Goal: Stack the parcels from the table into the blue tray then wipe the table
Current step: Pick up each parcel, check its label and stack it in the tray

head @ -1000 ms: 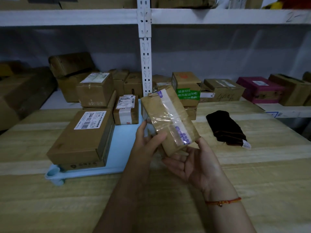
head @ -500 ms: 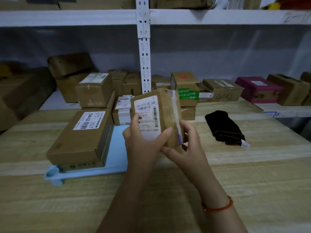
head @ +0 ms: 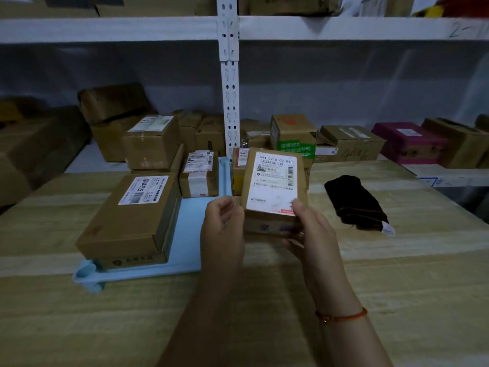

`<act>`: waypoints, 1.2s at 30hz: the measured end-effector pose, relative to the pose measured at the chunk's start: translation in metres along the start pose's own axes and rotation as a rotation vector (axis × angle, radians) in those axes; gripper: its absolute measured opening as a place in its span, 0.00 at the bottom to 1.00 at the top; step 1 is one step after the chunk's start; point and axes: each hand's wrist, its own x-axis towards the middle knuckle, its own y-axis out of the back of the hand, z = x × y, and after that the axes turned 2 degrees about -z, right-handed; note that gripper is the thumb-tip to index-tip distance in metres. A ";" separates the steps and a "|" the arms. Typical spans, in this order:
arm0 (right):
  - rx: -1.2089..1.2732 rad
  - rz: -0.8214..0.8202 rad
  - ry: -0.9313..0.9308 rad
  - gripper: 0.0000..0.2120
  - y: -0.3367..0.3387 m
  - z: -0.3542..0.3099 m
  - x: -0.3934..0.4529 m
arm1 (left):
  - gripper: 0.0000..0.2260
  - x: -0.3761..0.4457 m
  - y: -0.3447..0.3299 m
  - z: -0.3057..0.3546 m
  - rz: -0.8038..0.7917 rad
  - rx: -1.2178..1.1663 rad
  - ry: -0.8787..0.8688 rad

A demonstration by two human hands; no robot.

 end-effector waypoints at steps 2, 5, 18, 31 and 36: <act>-0.013 -0.004 -0.004 0.16 -0.004 0.000 0.003 | 0.06 0.001 0.003 0.000 -0.012 0.007 -0.007; -0.033 -0.022 -0.019 0.15 -0.011 -0.001 0.006 | 0.08 0.005 0.008 -0.003 0.006 0.023 -0.023; -0.184 -0.102 -0.052 0.30 -0.097 -0.022 0.067 | 0.12 0.063 0.034 0.023 0.051 -0.019 0.110; -0.311 -0.151 -0.083 0.44 -0.172 -0.010 0.159 | 0.10 0.153 0.038 0.040 0.062 0.109 0.229; -0.471 -0.154 -0.081 0.55 -0.185 0.004 0.193 | 0.09 0.170 0.037 0.036 0.053 0.161 0.243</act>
